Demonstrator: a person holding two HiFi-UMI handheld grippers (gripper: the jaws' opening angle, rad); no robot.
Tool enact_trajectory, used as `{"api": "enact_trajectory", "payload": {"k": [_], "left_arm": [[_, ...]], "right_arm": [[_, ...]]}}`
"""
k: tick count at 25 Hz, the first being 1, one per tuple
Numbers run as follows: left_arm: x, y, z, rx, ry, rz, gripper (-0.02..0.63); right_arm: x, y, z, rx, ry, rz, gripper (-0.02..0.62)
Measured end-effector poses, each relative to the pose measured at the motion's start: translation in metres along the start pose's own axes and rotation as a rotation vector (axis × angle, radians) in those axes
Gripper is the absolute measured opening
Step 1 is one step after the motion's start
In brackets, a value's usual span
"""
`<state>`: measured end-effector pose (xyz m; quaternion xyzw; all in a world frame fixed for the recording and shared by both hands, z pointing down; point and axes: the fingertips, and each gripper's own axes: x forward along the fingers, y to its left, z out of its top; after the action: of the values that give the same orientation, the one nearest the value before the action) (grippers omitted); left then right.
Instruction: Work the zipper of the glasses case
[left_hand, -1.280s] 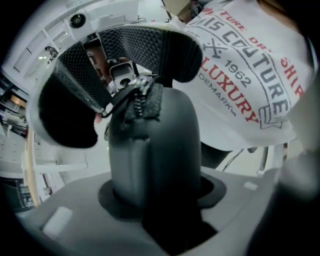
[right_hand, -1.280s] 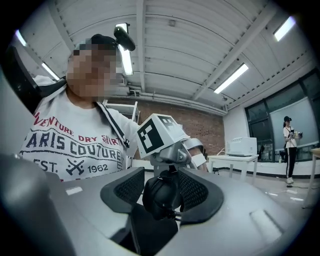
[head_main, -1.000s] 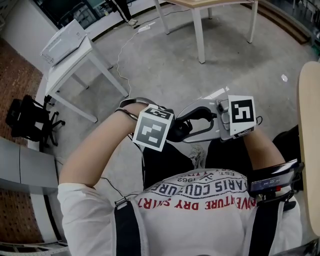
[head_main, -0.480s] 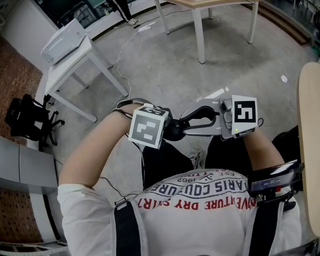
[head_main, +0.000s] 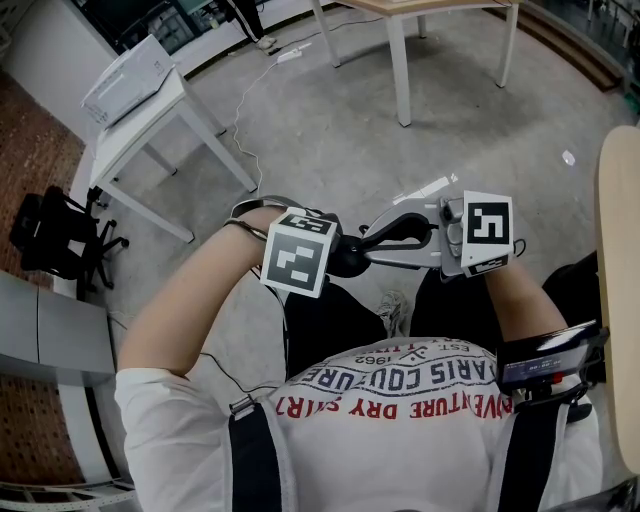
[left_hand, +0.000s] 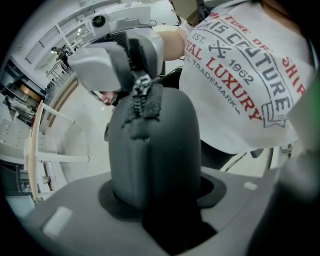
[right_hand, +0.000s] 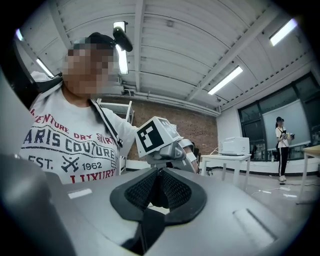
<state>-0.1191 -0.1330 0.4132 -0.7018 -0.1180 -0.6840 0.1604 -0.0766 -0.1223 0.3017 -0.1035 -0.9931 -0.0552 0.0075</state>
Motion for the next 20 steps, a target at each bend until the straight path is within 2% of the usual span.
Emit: {"api": "enact_trajectory", "payload": {"k": [7, 13, 20], "left_arm": [[0.001, 0.011, -0.005, -0.038, -0.024, 0.06, 0.249], [-0.001, 0.02, 0.003, -0.098, -0.123, 0.092, 0.249], [-0.007, 0.043, 0.009, -0.159, -0.22, 0.201, 0.245]], "right_arm": [[0.001, -0.011, 0.0, 0.013, -0.007, -0.067, 0.026], [-0.003, -0.017, 0.006, 0.009, 0.007, -0.097, 0.021], [-0.016, -0.028, 0.012, -0.015, 0.052, -0.136, 0.02]]}}
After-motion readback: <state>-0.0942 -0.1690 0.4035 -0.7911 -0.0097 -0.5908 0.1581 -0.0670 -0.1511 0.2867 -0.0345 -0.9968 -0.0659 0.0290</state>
